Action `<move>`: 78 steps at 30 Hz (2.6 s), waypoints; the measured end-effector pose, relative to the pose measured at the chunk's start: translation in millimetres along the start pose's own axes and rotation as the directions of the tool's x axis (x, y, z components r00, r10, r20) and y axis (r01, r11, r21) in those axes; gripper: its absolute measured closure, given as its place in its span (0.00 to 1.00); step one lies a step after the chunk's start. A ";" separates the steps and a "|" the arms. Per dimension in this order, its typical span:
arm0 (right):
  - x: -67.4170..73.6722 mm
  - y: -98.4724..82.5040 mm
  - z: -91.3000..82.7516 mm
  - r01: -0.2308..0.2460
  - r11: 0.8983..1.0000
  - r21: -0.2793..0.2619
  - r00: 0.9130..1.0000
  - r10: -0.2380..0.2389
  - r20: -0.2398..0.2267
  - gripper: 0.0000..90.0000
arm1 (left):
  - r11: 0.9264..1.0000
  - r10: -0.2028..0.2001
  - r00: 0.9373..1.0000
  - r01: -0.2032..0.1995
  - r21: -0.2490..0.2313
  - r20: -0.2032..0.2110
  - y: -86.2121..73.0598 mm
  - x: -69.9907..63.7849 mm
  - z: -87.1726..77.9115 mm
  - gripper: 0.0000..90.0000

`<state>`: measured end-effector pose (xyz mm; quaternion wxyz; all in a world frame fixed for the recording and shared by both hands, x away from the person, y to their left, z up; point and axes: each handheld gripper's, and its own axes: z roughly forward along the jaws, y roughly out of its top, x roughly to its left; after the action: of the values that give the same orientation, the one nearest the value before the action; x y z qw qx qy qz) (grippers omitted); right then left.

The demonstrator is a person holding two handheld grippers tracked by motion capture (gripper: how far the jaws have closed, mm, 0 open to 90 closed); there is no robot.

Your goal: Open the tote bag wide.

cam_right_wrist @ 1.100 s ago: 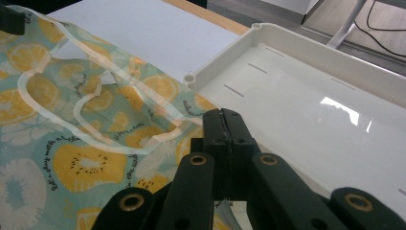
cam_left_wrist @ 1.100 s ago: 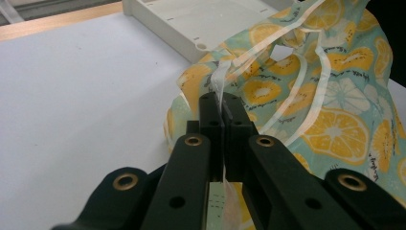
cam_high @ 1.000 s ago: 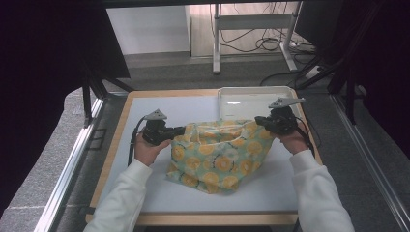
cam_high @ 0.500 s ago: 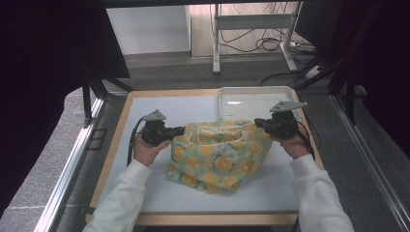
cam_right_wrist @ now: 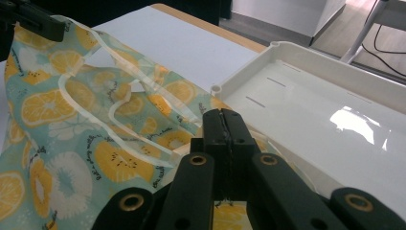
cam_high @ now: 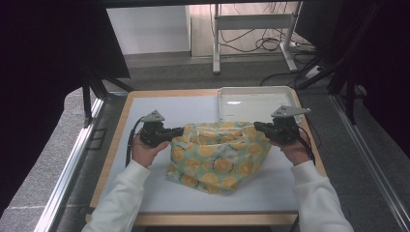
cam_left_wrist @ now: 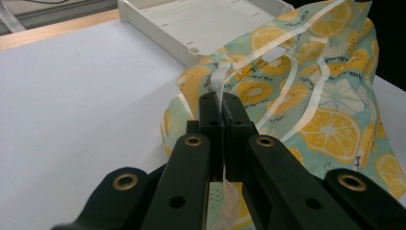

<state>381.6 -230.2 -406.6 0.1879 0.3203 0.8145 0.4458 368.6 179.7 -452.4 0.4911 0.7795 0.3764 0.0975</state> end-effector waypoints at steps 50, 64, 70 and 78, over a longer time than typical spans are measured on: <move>21.4 -55.5 -33.2 -0.054 0.998 0.009 0.997 0.055 -0.050 0.99 | 0.999 0.013 0.999 -0.014 0.036 0.044 -25.4 -16.5 -16.1 1.00; 34.1 -64.2 -44.2 -0.044 0.999 0.016 0.997 0.045 -0.059 0.99 | 0.999 0.035 0.998 -0.037 0.027 0.057 -33.5 -27.7 -27.6 1.00; 37.8 -69.8 -48.8 -0.048 0.999 0.017 0.996 0.049 -0.068 0.99 | 0.999 0.039 0.997 -0.040 0.023 0.060 -38.6 -31.2 -33.7 1.00; 40.0 -81.0 -52.4 -0.067 0.997 0.032 0.994 0.070 -0.085 0.99 | 0.999 0.042 0.997 -0.043 0.014 0.066 -51.5 -34.8 -43.1 1.00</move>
<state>292.9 -266.6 -448.1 0.1325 0.3311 0.8167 0.4536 296.5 197.8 -466.6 0.4952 0.7938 0.3440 0.0792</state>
